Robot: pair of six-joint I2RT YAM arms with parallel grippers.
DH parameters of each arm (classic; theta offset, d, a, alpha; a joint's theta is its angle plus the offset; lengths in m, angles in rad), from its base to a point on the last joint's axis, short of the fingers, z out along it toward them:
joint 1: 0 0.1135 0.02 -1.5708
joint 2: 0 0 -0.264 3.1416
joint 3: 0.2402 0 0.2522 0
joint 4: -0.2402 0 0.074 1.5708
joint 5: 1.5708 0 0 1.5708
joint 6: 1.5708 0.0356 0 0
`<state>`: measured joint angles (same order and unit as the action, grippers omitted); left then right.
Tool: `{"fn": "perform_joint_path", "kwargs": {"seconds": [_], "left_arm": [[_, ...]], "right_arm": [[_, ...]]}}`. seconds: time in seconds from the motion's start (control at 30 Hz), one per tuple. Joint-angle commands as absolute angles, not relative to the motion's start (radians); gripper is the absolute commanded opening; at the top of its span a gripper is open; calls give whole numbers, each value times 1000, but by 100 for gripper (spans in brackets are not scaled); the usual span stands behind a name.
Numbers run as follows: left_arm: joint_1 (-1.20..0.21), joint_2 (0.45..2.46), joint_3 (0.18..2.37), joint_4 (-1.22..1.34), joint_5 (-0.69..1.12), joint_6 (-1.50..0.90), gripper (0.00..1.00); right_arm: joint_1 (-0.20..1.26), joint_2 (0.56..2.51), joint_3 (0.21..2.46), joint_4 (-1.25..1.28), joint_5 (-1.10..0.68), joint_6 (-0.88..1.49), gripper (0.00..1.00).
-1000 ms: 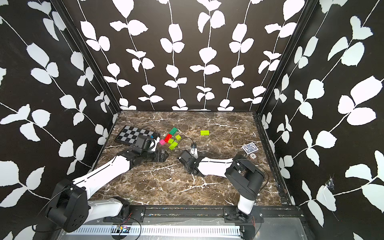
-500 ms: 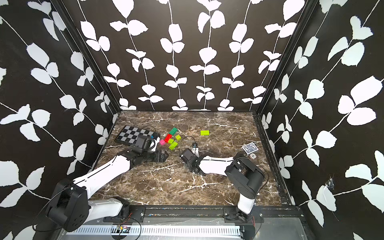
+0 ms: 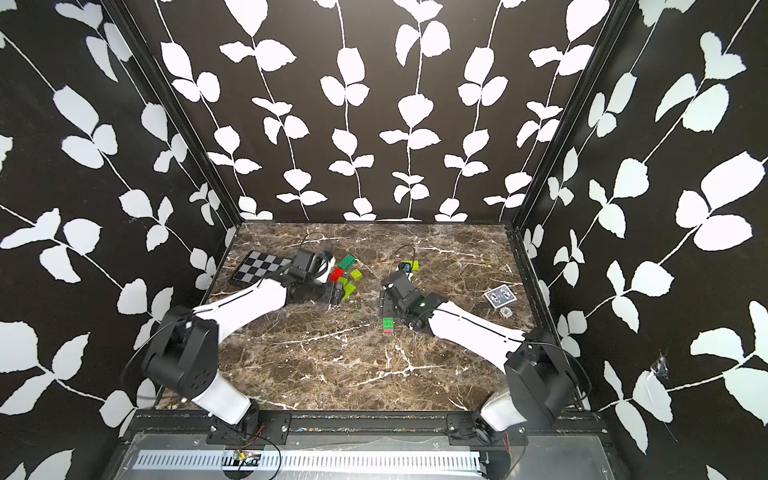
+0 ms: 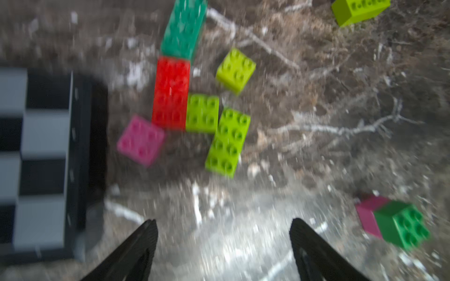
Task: Assemble a carrot with lego
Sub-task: Pick up the lego brick from the center of the board.
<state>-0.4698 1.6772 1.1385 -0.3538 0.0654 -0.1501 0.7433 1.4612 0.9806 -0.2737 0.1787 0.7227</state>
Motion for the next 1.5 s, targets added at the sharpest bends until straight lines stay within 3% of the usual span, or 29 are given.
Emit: {"fn": "perform_joint_path", "kwargs": {"seconds": [0.0,0.2,0.47,0.9,1.0,1.23,1.47], "left_arm": [[-465,1793,1301,-459,21,8,84],[-420,2036,1597,-602,37,124,81],[-406,2217,1830,-698,32,185,79],[-407,2394,2053,-759,20,230,56],[-406,2420,2096,-769,17,235,47],[-407,2380,2135,-769,87,204,21],[-423,2015,1809,-598,142,21,11]], "right_arm": [[703,1432,939,-240,137,670,75],[648,1413,872,-203,84,673,76],[630,1436,835,-179,51,681,76],[629,1493,830,-160,18,695,76],[629,1491,827,-172,25,692,76],[623,1444,796,-209,51,615,76],[578,1395,702,-47,-265,513,73]]}}
